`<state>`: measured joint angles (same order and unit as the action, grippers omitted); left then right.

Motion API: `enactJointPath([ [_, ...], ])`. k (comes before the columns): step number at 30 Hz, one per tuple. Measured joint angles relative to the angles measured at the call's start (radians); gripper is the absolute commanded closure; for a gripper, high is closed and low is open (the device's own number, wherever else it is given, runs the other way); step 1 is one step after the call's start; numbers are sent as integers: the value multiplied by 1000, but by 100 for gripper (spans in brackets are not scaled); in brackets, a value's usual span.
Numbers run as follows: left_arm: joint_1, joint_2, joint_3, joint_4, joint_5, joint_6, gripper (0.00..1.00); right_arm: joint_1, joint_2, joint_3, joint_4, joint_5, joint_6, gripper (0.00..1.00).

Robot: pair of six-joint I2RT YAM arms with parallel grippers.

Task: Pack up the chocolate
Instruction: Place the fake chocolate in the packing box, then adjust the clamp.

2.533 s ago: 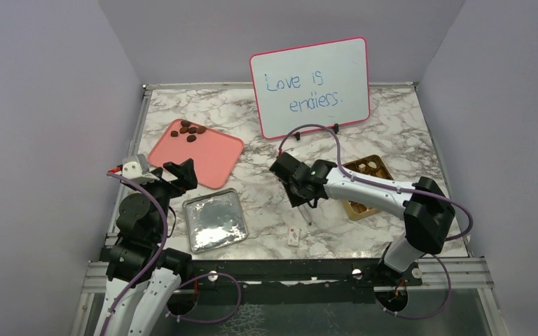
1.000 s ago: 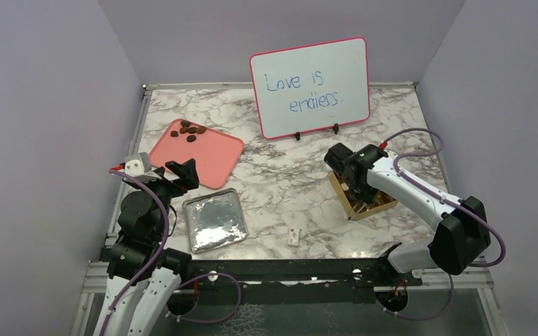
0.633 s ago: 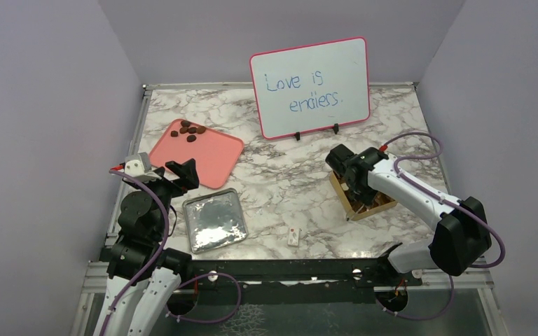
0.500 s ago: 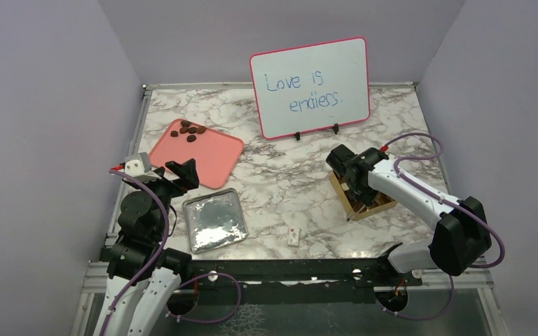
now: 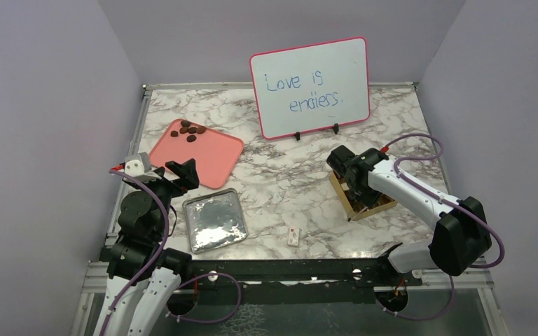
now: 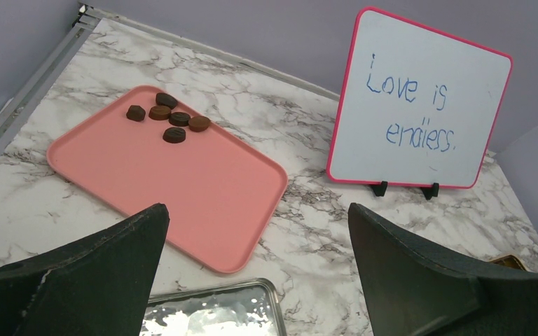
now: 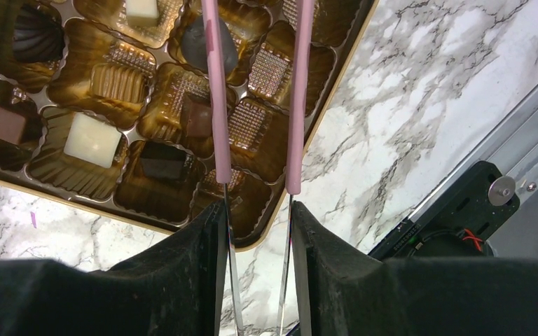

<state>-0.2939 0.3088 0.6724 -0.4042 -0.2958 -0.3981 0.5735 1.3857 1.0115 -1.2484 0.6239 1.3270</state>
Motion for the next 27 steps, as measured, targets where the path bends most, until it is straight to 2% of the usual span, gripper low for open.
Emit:
enactJointPath([
  [16, 0, 0, 0, 0, 0, 0, 1, 0, 0, 65, -35, 64, -20, 62],
  [27, 0, 60, -8, 14, 37, 0, 1, 0, -1, 161, -8, 93, -193, 62],
])
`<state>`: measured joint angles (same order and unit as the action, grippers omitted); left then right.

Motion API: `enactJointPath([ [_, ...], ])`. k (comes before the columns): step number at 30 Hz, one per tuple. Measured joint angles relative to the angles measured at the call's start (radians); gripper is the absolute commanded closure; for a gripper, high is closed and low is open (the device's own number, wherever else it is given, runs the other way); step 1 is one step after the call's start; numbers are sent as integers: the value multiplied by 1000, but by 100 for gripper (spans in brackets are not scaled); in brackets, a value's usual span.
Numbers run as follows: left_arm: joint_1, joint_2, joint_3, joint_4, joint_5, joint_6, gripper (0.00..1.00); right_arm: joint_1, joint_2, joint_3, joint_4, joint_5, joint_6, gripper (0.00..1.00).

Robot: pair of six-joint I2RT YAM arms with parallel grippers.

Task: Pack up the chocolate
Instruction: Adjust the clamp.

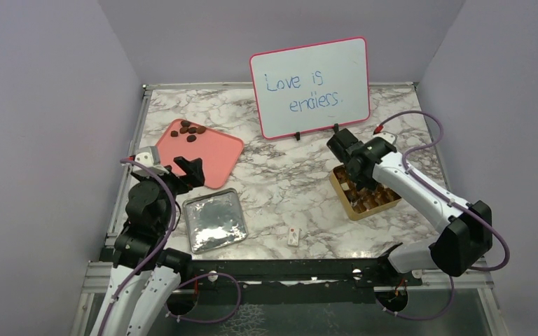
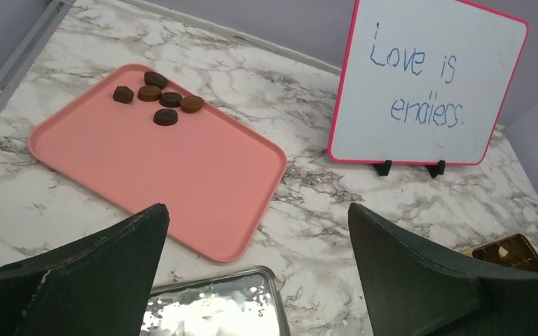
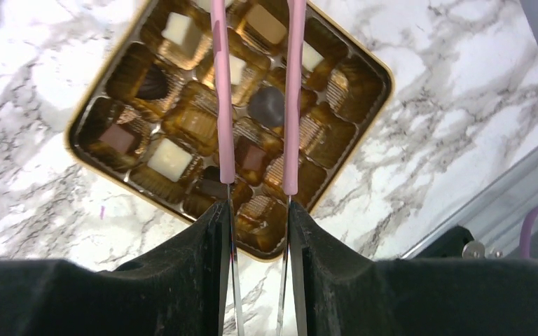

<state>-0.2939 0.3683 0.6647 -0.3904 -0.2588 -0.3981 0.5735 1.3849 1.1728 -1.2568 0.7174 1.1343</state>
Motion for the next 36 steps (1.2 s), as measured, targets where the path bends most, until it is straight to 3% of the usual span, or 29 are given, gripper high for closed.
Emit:
enactJointPath([
  [11, 0, 161, 6, -8, 98, -6, 3, 0, -172, -30, 315, -96, -438, 62],
  [19, 0, 282, 56, -21, 195, -61, 4, -5, -346, -206, 601, -514, -831, 63],
  [24, 0, 362, 116, -18, 269, -138, 4, -5, -354, -219, 706, -703, -931, 64],
  [32, 0, 592, 216, -6, 416, -190, 1, 2, -297, -253, 843, -862, -983, 65],
  [36, 0, 648, 256, 2, 452, -194, 1, 57, -275, -262, 882, -869, -990, 64],
])
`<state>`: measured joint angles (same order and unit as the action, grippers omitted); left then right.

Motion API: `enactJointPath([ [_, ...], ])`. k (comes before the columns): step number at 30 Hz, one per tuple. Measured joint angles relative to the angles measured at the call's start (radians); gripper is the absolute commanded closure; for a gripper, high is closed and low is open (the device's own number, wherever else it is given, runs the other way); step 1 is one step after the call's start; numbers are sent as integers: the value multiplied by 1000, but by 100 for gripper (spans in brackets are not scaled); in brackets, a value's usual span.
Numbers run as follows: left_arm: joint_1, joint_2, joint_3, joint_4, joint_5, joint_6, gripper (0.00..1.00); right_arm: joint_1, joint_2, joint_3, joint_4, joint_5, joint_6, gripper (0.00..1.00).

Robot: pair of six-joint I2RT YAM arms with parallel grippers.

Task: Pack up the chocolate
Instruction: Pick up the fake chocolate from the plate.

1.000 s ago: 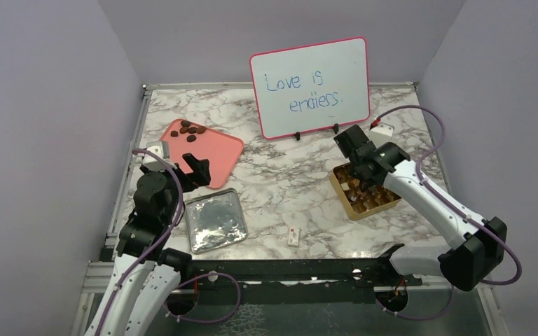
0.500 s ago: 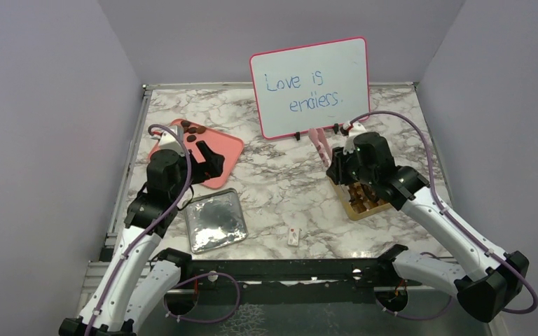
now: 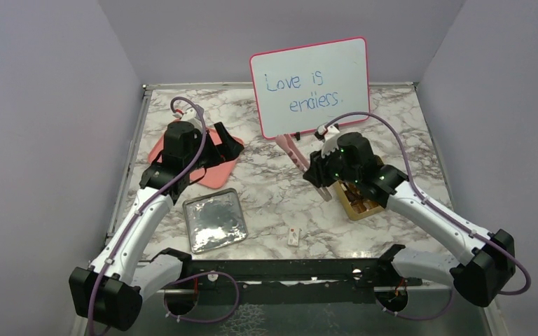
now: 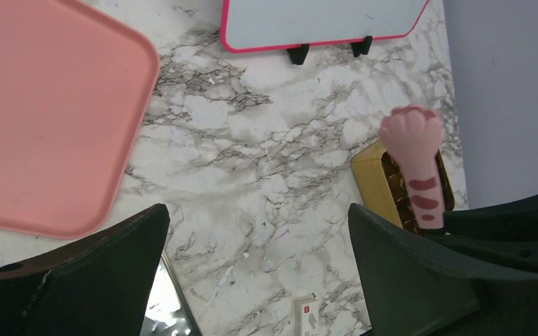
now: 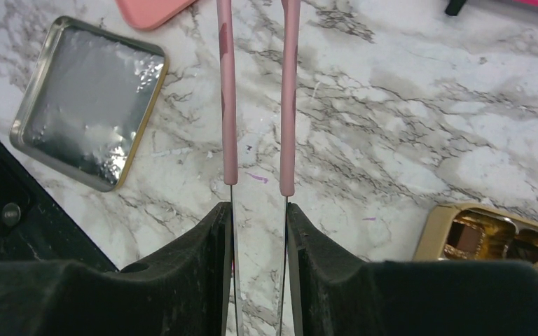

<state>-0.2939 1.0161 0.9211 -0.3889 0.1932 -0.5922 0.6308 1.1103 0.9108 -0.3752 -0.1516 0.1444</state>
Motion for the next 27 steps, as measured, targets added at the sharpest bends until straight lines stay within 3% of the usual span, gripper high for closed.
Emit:
enactJointPath([
  [7, 0, 3, 6, 53, 21, -41, 1, 117, 114, 37, 34, 0, -16, 63],
  [17, 0, -45, -30, 139, -81, -54, 1, 270, 251, 185, 69, 13, -42, 64],
  [27, 0, -6, -107, 105, -182, -34, 1, 296, 274, 288, 56, 103, -64, 66],
])
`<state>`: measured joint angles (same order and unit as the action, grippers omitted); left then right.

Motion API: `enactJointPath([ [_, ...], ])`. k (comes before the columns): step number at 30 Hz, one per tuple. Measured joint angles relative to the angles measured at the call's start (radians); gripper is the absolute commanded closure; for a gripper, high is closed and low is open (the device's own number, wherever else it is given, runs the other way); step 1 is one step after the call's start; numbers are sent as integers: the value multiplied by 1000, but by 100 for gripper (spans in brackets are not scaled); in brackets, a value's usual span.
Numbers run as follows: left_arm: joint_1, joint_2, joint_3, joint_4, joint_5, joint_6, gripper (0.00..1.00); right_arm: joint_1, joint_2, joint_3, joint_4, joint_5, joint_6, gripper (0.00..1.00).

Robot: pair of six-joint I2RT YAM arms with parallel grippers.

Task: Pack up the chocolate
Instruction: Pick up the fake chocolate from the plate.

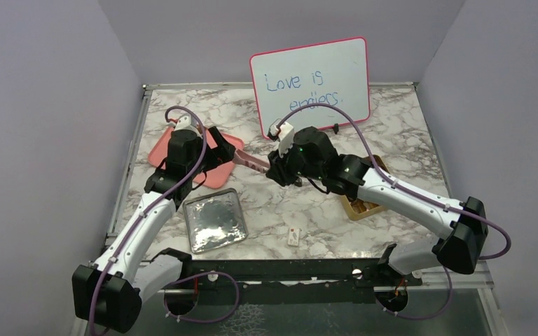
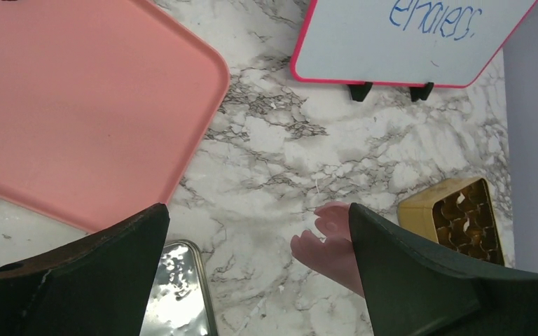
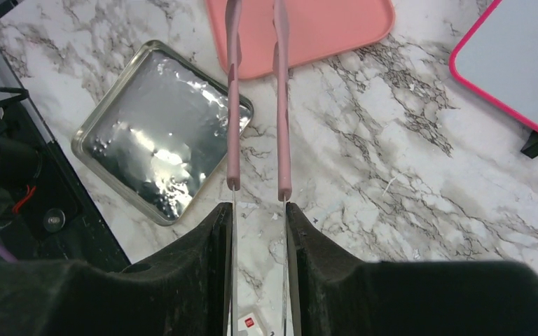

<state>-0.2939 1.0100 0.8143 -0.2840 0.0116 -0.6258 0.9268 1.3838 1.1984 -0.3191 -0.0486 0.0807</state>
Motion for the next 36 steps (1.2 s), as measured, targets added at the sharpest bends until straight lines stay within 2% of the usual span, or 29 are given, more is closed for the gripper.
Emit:
enactJointPath([
  [8, 0, -24, -14, -23, -69, 22, 1, 3, 23, 14, -23, 34, -23, 65],
  [14, 0, -53, 44, -138, -72, 75, 1, 2, 76, 46, -26, 74, -63, 63],
  [20, 0, -220, 111, -177, -90, 116, 1, 2, 206, 126, -14, 116, -97, 62],
  [28, 0, -506, 29, -168, -238, 172, 1, 2, 453, 332, 15, 150, -130, 60],
  [33, 0, -640, -127, -136, -299, 198, 1, 2, 665, 573, 27, 171, -195, 59],
  [36, 0, -684, -169, -133, -309, 209, 1, 1, 787, 713, 30, 170, -221, 59],
])
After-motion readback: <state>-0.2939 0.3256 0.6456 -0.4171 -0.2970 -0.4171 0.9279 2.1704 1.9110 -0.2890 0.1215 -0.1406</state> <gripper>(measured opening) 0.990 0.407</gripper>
